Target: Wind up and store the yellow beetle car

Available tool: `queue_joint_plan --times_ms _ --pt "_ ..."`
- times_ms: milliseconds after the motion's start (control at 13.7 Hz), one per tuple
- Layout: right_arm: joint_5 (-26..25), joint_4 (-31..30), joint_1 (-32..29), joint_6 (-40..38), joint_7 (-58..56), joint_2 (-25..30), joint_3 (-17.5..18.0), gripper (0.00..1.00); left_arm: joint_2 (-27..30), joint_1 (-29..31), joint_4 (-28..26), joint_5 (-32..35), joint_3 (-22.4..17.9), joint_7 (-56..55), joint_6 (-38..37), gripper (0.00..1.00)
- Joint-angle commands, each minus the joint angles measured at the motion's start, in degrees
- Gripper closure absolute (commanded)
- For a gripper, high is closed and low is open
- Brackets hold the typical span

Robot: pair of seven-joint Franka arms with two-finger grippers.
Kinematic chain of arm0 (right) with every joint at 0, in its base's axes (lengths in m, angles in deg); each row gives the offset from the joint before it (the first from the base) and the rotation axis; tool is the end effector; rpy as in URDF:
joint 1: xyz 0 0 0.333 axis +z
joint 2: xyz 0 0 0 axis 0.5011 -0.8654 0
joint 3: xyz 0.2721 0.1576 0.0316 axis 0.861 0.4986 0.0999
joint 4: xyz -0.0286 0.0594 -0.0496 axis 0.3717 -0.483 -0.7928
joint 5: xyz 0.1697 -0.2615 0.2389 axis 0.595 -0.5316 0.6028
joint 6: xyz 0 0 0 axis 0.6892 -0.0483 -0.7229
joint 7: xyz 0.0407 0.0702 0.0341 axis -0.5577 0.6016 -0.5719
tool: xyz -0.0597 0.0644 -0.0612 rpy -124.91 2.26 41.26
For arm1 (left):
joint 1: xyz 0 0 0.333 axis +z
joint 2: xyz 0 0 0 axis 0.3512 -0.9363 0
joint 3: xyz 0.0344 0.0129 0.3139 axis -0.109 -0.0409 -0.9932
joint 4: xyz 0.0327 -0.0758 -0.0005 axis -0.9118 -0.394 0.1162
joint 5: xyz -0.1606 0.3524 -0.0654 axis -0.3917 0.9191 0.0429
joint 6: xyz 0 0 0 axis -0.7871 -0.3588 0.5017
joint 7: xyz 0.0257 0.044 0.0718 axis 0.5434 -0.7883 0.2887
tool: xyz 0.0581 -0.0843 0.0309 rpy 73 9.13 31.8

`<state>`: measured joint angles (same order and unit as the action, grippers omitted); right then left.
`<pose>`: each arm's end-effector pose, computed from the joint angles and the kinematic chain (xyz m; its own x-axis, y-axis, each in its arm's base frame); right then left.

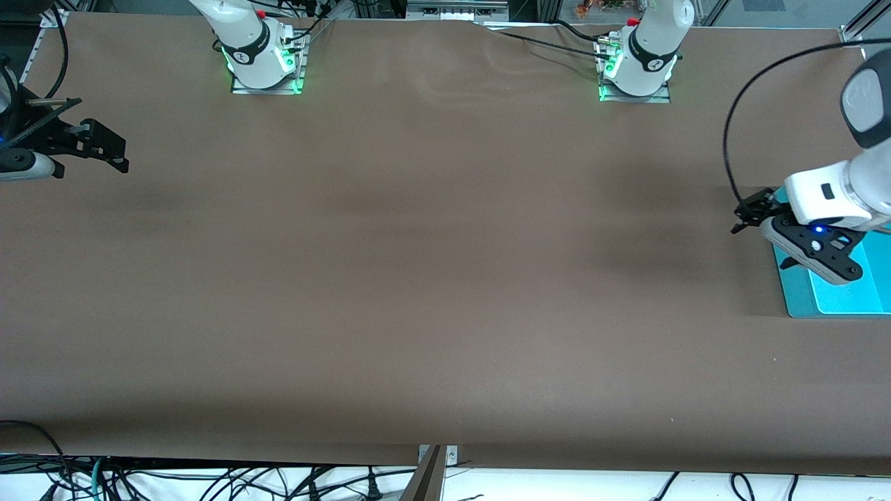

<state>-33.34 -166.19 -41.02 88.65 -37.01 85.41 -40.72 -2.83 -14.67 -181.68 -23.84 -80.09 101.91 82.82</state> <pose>0.5530 0.0091 0.6069 0.9918 0.1274 0.0056 0.1271 -0.9912 0.0371 0.6173 -0.0089 0.5193 0.8186 -0.5729 0.0421 -0.5735 -0.8192 0.0038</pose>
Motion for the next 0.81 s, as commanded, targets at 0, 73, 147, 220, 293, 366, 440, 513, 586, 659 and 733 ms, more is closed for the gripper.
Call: queue_joint_plan --times_ms 0,73,147,220,293,366,440,513,586,659,733 --pt "-0.4 1.6 0.2 -1.4 0.9 -0.6 -0.1 0.0 4.2 -3.2 -0.8 -1.3 -0.9 -12.1 -3.5 0.0" --pt "-0.4 1.6 0.2 -1.4 0.9 -0.6 -0.1 0.0 4.6 -4.4 0.0 -1.3 -1.0 -16.8 -6.2 0.0" --pt "-0.4 1.6 0.2 -1.4 0.9 -0.6 -0.1 0.0 4.6 -4.9 1.4 -1.3 -1.0 -21.3 -9.8 0.0" --pt "-0.4 1.6 0.2 -1.4 0.9 -0.6 -0.1 0.0 4.6 -5.6 2.5 -1.3 -1.0 -24.7 -12.4 0.0" --pt "-0.4 1.6 0.2 -1.4 0.9 -0.6 -0.1 0.0 4.6 -6.2 2.7 -1.3 -1.1 -26.1 -14.2 0.0" --pt "-0.4 1.6 0.2 -1.4 0.9 -0.6 -0.1 0.0 4.7 -7.0 2.7 -1.3 -1.7 -26.4 -15.3 0.0" --pt "-0.4 1.6 0.2 -1.4 1.0 -0.6 -0.1 0.0 4.6 -7.7 2.7 -1.3 -2.6 -26.4 -16.0 0.0" --pt "-0.4 1.6 0.2 -1.4 0.9 -0.6 -0.1 0.0 4.4 -8.1 2.6 -1.2 -3.9 -26.5 -16.3 0.0" --pt "-0.4 1.6 0.2 -1.4 0.9 -0.6 -0.1 0.0 4.0 -7.9 2.6 -1.3 -4.6 -26.3 -16.2 0.0" --pt "-0.4 1.6 0.2 -1.4 0.9 -0.6 -0.1 0.0 4.1 -7.4 2.6 -1.0 -4.7 -26.3 -16.1 0.0" --pt "-0.4 1.6 0.2 -1.4 0.9 -0.6 -0.1 0.0 4.2 -7.0 2.8 -0.9 -4.8 -26.1 -16.0 0.0"
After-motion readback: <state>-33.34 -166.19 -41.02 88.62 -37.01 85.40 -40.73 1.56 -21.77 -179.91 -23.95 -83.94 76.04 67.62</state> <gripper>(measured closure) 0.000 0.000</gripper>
